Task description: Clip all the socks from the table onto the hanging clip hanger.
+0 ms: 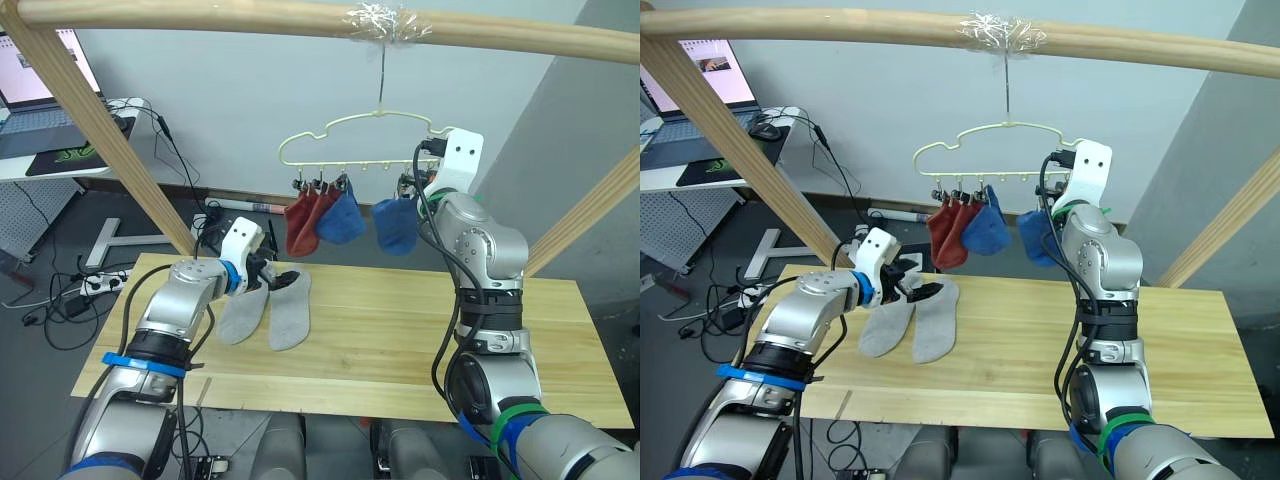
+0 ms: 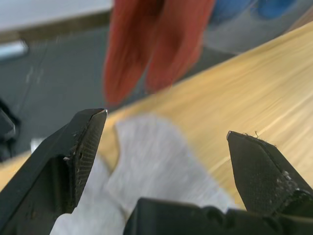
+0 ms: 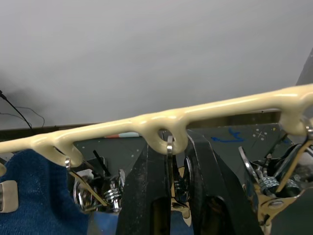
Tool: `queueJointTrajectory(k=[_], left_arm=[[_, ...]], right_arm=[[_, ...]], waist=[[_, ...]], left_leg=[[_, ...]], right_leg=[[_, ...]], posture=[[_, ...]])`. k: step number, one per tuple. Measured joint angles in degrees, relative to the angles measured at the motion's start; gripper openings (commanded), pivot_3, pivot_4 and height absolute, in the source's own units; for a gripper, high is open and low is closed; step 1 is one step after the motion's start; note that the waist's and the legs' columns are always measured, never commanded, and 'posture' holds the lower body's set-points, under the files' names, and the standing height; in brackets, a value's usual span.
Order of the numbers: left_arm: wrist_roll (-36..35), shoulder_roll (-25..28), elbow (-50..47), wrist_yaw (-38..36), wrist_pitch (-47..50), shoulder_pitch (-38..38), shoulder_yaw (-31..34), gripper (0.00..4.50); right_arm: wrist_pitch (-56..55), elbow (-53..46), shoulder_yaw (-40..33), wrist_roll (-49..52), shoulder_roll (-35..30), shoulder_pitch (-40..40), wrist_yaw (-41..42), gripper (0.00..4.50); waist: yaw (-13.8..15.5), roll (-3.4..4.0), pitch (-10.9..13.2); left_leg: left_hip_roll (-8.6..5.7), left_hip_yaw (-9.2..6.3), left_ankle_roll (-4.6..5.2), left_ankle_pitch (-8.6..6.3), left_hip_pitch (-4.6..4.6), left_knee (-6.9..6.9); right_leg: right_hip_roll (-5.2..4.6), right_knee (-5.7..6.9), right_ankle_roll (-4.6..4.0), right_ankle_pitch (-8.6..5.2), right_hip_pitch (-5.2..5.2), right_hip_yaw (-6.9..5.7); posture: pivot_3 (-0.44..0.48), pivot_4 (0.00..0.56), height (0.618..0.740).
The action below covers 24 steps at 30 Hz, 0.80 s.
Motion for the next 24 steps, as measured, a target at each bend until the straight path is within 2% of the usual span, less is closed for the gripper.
queueJointTrajectory(k=[9,13,24], left_arm=[[7.3,-7.2,20.3,-2.0,-7.6,-9.2,-5.1,4.48],[10.6,-9.5,28.8,-0.6,-8.6,-13.0,-6.2,4.48],[13.0,-11.9,38.1,-0.1,-8.3,-18.7,-5.7,4.48]], right_arm=[[1.1,-0.8,0.0,0.0,0.3,0.0,0.0,0.11],[1.6,-1.7,-0.1,0.0,0.1,0.0,0.0,0.11],[2.7,-3.2,-0.9,-0.1,0.2,0.0,-0.2,0.11]], waist=[[0.0,0.00,0.0],[-0.2,0.00,0.0],[-0.3,0.05,-0.1]], left_leg=[[0.00,0.00,0.01,0.00,-0.01,-0.01],[-0.01,0.00,0.01,0.00,-0.01,-0.02],[-0.01,0.00,0.05,0.02,0.04,0.00]], right_leg=[[0.01,-0.01,0.00,0.00,-0.01,-0.01],[0.01,-0.03,0.00,0.00,-0.01,-0.01],[0.02,0.06,0.00,0.00,0.01,0.00]], posture=[[0.140,0.160,0.740],[0.132,0.162,0.740],[0.119,0.165,0.740]])
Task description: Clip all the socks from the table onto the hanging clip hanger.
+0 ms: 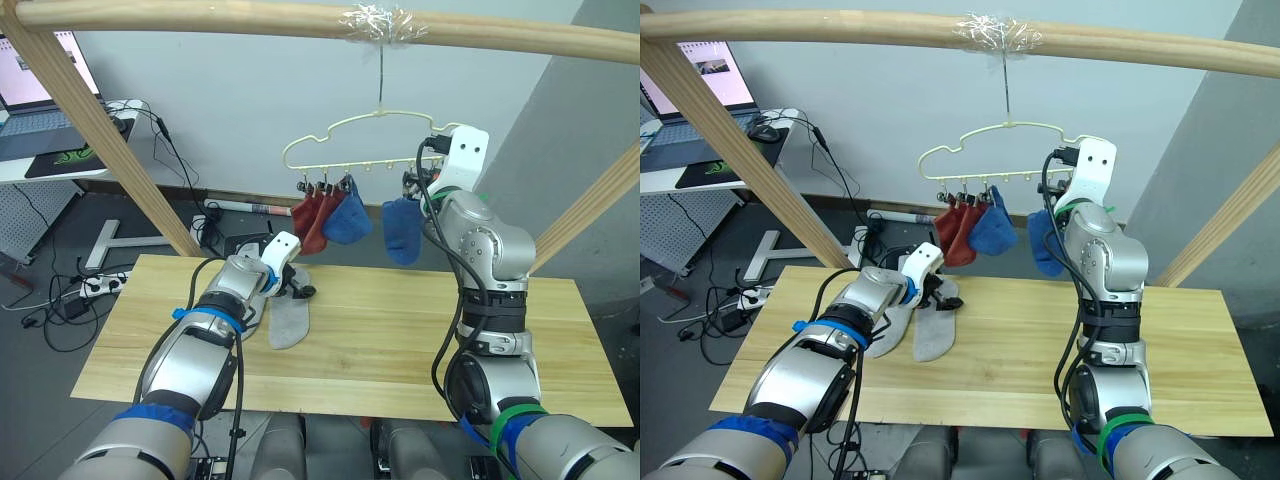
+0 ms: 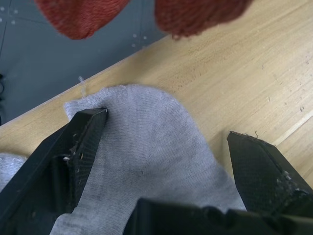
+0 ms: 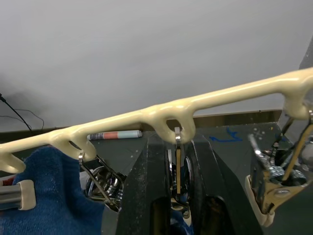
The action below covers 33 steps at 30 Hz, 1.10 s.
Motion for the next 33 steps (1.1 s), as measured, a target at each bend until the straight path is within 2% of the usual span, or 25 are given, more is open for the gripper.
queueJointTrajectory(k=[3,7,15,17,18,26,33], left_arm=[[0.1,0.0,0.3,-0.5,0.0,0.0,0.2,3.99],[0.6,0.0,0.4,-0.8,0.0,0.0,0.5,3.03],[1.2,-0.1,0.5,-1.4,0.1,0.1,1.1,0.98],[1.5,-0.2,0.5,-1.7,0.1,0.1,1.1,0.28],[1.6,-0.2,0.5,-1.8,0.1,0.1,1.1,0.08],[1.6,-0.3,0.3,-2.6,0.2,0.4,1.4,0.03],[-3.8,-0.8,-7.3,-10.3,2.2,5.7,5.5,0.03]], right_arm=[[0.1,-0.3,0.0,0.0,0.0,0.0,0.0,0.11],[0.2,-0.3,0.0,-0.1,0.0,0.0,-0.1,0.11],[0.4,-0.3,0.0,-0.1,0.0,0.1,-0.2,0.11],[0.5,-0.3,0.0,-0.1,0.1,0.1,-0.2,0.11],[0.5,-0.3,0.0,-0.1,0.1,0.1,-0.2,0.11],[0.7,-0.3,0.0,-0.1,0.1,0.2,-0.2,0.11],[0.7,-0.4,-0.1,-0.1,0.3,0.3,-0.2,0.11]], waist=[[0.0,0.01,0.0],[-0.1,0.01,-0.1],[-0.1,0.01,-0.1],[-0.1,0.01,-0.1],[-0.1,0.01,-0.1],[-0.2,0.01,-0.1],[-0.4,0.02,-0.1]], left_leg=[[0.00,0.00,0.01,0.00,0.01,0.00],[-0.01,0.00,0.01,0.00,0.01,0.00],[0.00,0.00,0.01,0.00,0.00,0.00],[0.00,0.00,0.01,0.00,0.00,0.00],[0.00,0.00,0.01,0.00,0.00,0.00],[0.00,0.00,0.01,0.00,0.00,0.00],[0.01,-0.01,0.00,0.00,-0.03,-0.03]], right_leg=[[0.00,0.01,0.00,0.00,0.00,0.00],[0.00,0.01,0.00,0.00,0.00,0.00],[0.00,0.01,0.00,0.00,0.00,0.00],[0.00,0.01,0.00,0.00,0.00,0.00],[0.00,0.00,0.00,0.00,0.00,0.00],[0.00,0.00,0.00,0.00,0.00,0.00],[0.00,-0.04,0.00,0.00,0.00,-0.01]], posture=[[0.119,0.164,0.740],[0.118,0.163,0.740],[0.118,0.162,0.740],[0.117,0.162,0.740],[0.117,0.162,0.740],[0.117,0.161,0.740],[0.117,0.161,0.740]])
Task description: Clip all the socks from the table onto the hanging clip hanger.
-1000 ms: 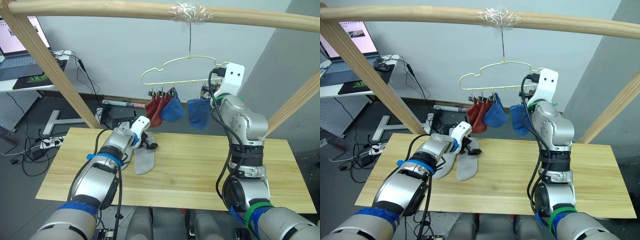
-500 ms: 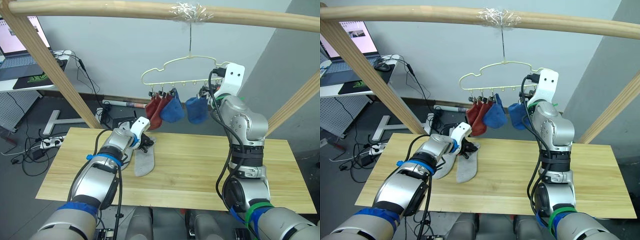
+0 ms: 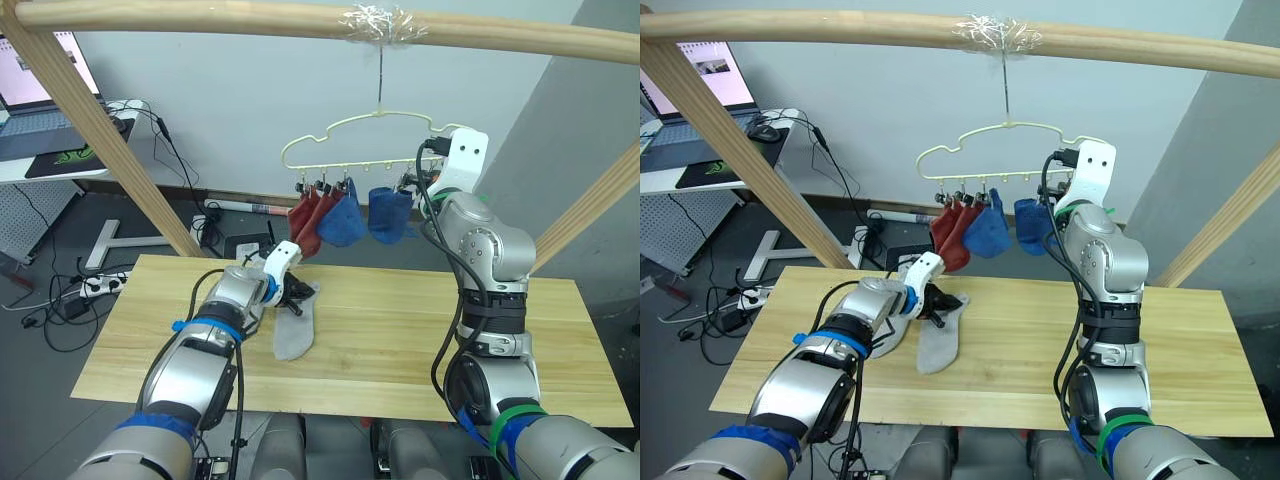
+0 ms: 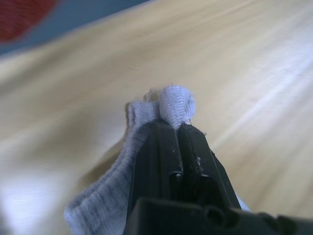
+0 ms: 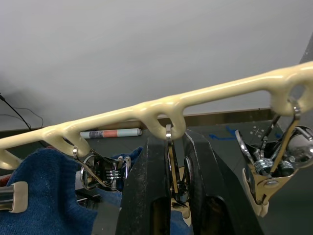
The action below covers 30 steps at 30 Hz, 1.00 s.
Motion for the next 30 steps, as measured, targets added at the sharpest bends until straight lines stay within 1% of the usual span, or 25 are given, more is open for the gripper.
queueJointTrajectory(k=[3,5,11,15,21,24,30], left_arm=[[-3.5,-0.1,-7.2,-3.7,2.4,1.6,0.9,0.03],[-5.4,-0.3,-11.6,-4.8,4.2,1.7,1.7,0.03],[-8.9,-1.5,-21.8,-5.9,7.9,2.7,2.3,0.03],[-10.6,-2.6,-25.9,-5.4,9.8,2.6,2.2,0.03],[-12.2,-5.6,-28.2,-3.7,11.4,0.6,2.2,0.03],[-12.9,-7.5,-28.2,-2.3,11.5,-1.8,2.4,0.03],[-12.9,-11.0,-23.1,0.4,7.5,-8.0,2.5,0.03]], right_arm=[[0.0,-0.1,0.0,0.0,0.2,0.1,0.0,0.11],[0.0,-0.1,0.0,0.0,0.3,0.1,0.0,0.11],[0.1,-0.3,0.0,0.1,0.6,0.2,-0.1,0.11],[0.9,-1.0,-0.4,0.3,0.9,0.2,-0.3,0.11],[2.3,-2.2,-1.6,1.2,1.6,0.2,-1.0,0.11],[3.4,-3.0,-2.4,2.2,2.0,0.1,-1.3,0.11],[5.2,-4.1,-3.3,2.4,2.4,-0.9,-1.3,0.11]], waist=[[0.1,0.00,0.0],[0.1,0.00,0.0],[-0.1,0.00,0.0],[-0.1,0.00,0.0],[-0.2,0.00,0.0],[-0.2,0.00,0.0],[-0.4,0.00,0.0]], left_leg=[[0.00,0.00,0.00,0.00,-0.02,0.00],[0.00,0.00,0.00,0.00,-0.02,0.00],[0.00,0.00,0.00,0.00,-0.01,-0.01],[0.00,0.00,0.00,0.00,-0.01,0.00],[0.00,0.00,0.00,0.00,-0.01,0.00],[-0.01,0.00,0.00,0.00,-0.03,0.00],[-0.01,0.00,0.00,0.00,-0.03,-0.02]], right_leg=[[0.00,-0.03,0.00,0.00,0.00,0.00],[0.00,-0.03,0.00,0.00,0.00,0.01],[0.00,-0.04,0.00,0.00,0.00,0.01],[0.00,-0.04,0.00,0.00,0.00,0.01],[0.00,-0.04,0.00,0.00,0.00,0.01],[0.00,-0.08,0.00,0.00,0.00,0.02],[0.00,-0.10,0.00,0.00,0.00,0.02]], posture=[[0.117,0.160,0.740],[0.117,0.160,0.740],[0.111,0.159,0.740],[0.106,0.159,0.740],[0.101,0.160,0.740],[0.098,0.159,0.740],[0.080,0.155,0.740]])
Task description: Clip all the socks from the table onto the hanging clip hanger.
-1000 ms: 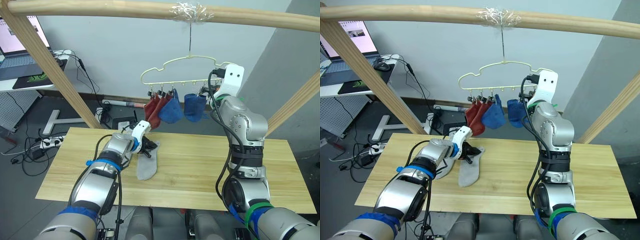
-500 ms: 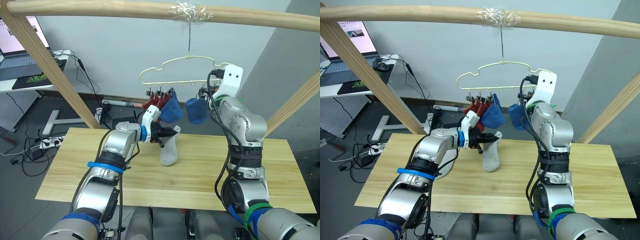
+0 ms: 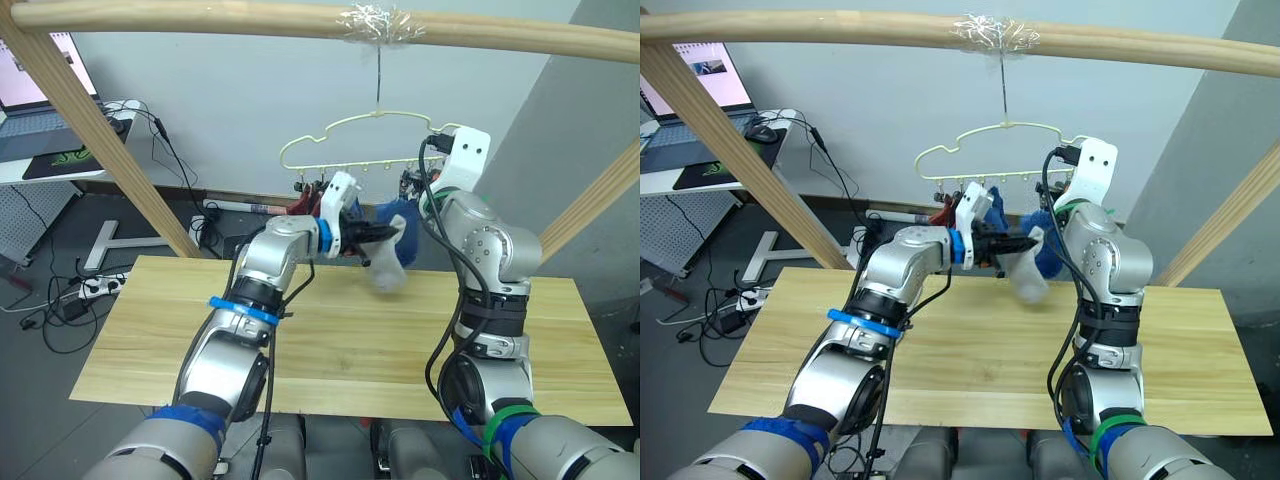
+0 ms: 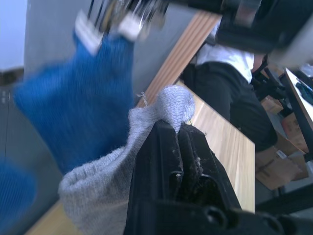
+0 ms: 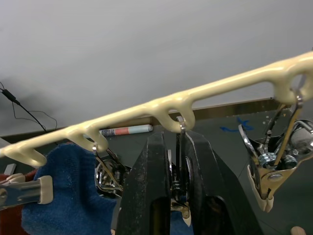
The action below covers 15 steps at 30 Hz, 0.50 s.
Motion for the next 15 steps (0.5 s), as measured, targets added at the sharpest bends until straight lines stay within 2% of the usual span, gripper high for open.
queueJointTrajectory(k=[6,15], left_arm=[[0.4,-2.2,10.5,1.8,-5.9,-4.0,0.1,0.03],[1.0,-4.0,20.8,3.8,-12.6,-9.0,1.8,0.03]], right_arm=[[1.3,-1.0,-0.3,0.3,0.0,-0.1,0.0,0.11],[2.6,-1.8,-0.3,0.4,0.0,-0.3,0.1,0.11]], waist=[[-0.5,0.00,0.0],[-0.5,0.00,0.0]], left_leg=[[0.00,0.01,0.00,0.00,-0.01,-0.01],[-0.01,0.01,0.00,0.00,-0.03,-0.02]], right_leg=[[0.00,-0.05,0.00,0.00,0.00,0.01],[0.00,-0.08,0.01,0.00,0.00,0.01]], posture=[[0.068,0.153,0.740],[0.060,0.154,0.740]])
